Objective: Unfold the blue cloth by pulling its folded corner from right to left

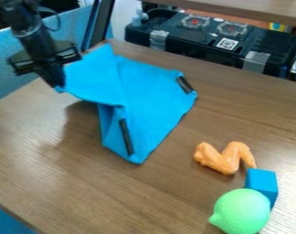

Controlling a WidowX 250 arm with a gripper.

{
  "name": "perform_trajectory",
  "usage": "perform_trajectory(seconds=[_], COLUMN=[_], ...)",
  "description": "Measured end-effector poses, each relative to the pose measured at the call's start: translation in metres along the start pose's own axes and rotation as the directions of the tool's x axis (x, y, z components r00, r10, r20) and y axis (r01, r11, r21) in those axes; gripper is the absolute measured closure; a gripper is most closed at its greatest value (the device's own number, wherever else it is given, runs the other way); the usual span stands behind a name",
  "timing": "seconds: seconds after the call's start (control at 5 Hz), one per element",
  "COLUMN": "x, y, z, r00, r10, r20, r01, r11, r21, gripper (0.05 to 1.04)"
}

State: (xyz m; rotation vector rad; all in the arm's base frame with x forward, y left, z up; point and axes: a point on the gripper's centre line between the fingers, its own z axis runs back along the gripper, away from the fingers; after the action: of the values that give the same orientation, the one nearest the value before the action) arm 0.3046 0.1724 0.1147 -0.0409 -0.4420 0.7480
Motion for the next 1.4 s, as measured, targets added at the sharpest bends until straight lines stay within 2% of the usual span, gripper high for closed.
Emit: perform_trajectory(seconds=[0.2,0.6,0.8,1.4], x=[0.003,-0.002,0.0,-0.009], y=[0.02,0.054,0.066,0.097], z=[0.011,0.017,0.027,0.028], r00=[1.0,0.998,1.0,0.997], r10=[0.0,0.027,0.02,-0.026], r20=[0.004,-0.047,-0.022,-0.074], r01=[0.0,-0.026,-0.018,0.033], r11=[1.0,0.999,0.999,0.995], r21=[0.009,0.033,0.048,0.099], gripper=[1.03,1.03,1.03,1.03])
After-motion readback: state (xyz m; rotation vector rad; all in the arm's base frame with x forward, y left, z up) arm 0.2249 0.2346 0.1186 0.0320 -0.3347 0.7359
